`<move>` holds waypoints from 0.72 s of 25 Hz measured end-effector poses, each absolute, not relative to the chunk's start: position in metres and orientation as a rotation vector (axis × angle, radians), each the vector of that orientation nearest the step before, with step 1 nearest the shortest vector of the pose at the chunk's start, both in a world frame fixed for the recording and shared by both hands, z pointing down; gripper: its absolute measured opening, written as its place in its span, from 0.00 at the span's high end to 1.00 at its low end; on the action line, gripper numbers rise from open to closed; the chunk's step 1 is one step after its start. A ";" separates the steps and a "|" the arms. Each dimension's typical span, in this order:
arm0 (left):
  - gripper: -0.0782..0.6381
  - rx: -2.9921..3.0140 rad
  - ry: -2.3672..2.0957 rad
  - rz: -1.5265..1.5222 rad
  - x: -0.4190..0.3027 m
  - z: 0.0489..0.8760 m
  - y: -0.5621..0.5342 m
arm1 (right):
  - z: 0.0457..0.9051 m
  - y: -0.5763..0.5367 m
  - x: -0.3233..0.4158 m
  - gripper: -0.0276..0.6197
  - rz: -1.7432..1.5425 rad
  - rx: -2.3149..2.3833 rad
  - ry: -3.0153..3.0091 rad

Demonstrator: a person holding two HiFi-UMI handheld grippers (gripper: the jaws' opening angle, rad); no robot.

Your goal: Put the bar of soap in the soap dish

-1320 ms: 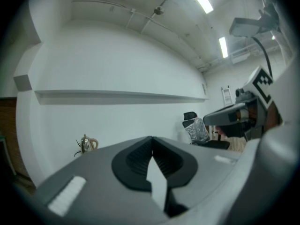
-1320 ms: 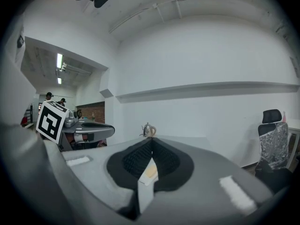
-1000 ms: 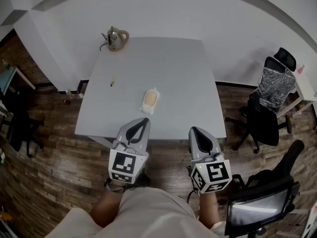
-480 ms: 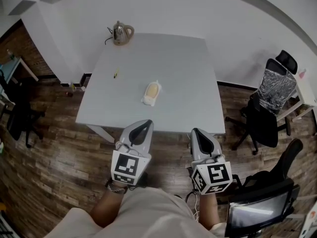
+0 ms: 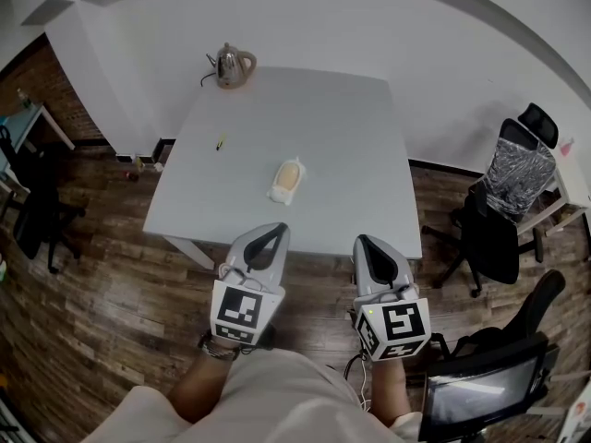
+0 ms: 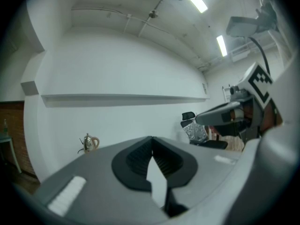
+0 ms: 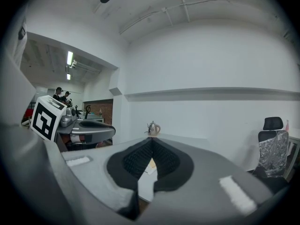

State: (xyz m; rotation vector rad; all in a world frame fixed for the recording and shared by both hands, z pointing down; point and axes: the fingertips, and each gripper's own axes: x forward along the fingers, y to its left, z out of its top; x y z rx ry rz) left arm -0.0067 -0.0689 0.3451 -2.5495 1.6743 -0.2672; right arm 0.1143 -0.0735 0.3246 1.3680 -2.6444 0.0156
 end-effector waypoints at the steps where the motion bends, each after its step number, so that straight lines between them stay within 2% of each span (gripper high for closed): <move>1: 0.88 -2.550 1.673 -0.267 -0.006 0.345 -0.070 | 0.325 -0.074 0.115 0.95 0.017 1.368 -2.644; 18: 0.88 -2.558 1.662 -0.267 -0.003 0.344 -0.073 | 0.324 -0.077 0.114 0.95 0.002 1.361 -2.641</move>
